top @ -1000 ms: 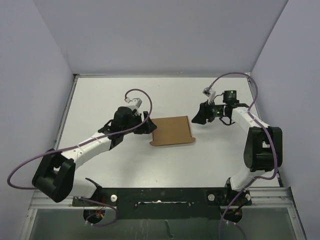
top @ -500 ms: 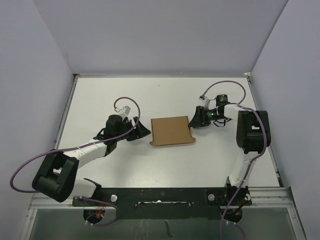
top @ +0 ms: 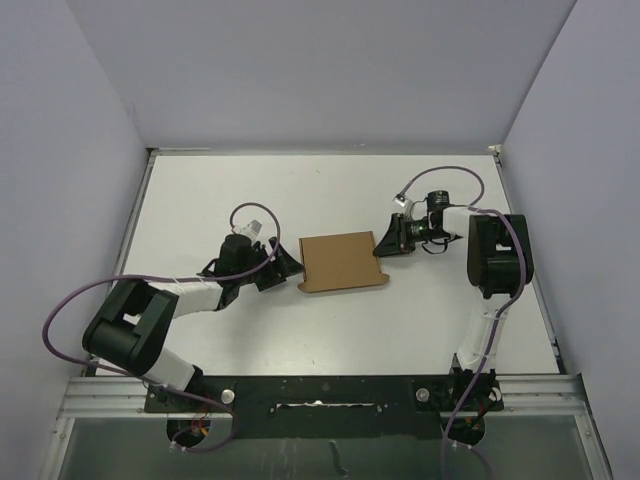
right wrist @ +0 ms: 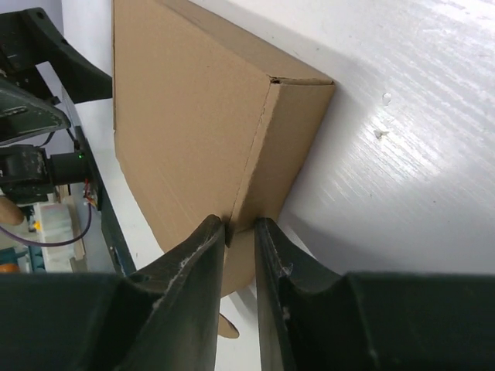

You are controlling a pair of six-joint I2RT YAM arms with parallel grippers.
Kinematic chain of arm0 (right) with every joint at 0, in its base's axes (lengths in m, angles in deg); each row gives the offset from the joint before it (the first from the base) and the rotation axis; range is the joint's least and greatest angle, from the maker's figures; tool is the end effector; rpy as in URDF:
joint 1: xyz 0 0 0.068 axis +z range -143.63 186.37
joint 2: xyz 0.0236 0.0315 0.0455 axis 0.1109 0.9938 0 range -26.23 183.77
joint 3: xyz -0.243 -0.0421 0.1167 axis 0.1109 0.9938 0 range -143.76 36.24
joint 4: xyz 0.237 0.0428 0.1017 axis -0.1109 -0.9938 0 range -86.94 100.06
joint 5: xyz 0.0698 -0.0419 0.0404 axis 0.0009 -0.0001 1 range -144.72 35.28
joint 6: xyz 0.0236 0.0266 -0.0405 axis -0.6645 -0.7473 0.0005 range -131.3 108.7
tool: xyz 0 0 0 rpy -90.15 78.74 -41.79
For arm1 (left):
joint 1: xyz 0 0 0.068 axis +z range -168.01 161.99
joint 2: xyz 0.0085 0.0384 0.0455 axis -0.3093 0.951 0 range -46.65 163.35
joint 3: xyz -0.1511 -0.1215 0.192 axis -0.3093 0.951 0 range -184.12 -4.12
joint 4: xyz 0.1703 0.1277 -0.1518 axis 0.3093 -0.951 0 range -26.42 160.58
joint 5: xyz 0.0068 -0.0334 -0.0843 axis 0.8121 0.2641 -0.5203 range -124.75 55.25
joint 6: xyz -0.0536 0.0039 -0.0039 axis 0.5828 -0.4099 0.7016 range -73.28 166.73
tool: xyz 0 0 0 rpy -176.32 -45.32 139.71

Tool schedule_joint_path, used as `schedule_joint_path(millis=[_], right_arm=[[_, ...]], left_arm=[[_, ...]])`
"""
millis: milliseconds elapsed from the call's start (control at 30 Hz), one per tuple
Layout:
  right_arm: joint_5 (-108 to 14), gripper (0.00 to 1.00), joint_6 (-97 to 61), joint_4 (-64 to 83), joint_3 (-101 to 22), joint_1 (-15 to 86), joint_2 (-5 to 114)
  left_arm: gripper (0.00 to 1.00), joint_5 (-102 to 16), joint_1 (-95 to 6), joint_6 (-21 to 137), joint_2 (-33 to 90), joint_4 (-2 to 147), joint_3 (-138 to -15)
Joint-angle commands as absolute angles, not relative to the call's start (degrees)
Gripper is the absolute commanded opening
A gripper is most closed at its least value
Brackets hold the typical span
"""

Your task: Fold the paper box

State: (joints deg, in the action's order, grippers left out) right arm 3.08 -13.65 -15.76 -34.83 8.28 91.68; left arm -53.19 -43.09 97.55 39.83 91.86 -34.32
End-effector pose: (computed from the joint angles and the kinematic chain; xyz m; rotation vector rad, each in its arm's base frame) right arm 0.3814 0.0429 0.1205 -0.2039 2.5383 1.4143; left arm 0.2470 -0.1280 0.1449 -0.3311 2.3422 -1.0561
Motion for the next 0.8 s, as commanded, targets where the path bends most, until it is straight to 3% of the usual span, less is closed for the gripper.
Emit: schedule_joint_path(millis=[0, 400, 767], right_arm=[[4.28, 0.19, -14.33, -16.34, -36.34, 7.03, 93.57], [6.1, 0.16, -15.02, -16.66, -36.31, 4.62, 96.57], [6.89, 0.16, -15.3, -16.81, -36.23, 4.3, 97.61]], left_arm=[[0.77, -53.93, -43.06, 101.76, 42.34, 101.33, -34.02], [0.86, -56.85, -44.12, 109.38, 49.47, 114.5, -33.72], [0.84, -53.21, -47.45, 116.38, 53.98, 123.27, -33.13]])
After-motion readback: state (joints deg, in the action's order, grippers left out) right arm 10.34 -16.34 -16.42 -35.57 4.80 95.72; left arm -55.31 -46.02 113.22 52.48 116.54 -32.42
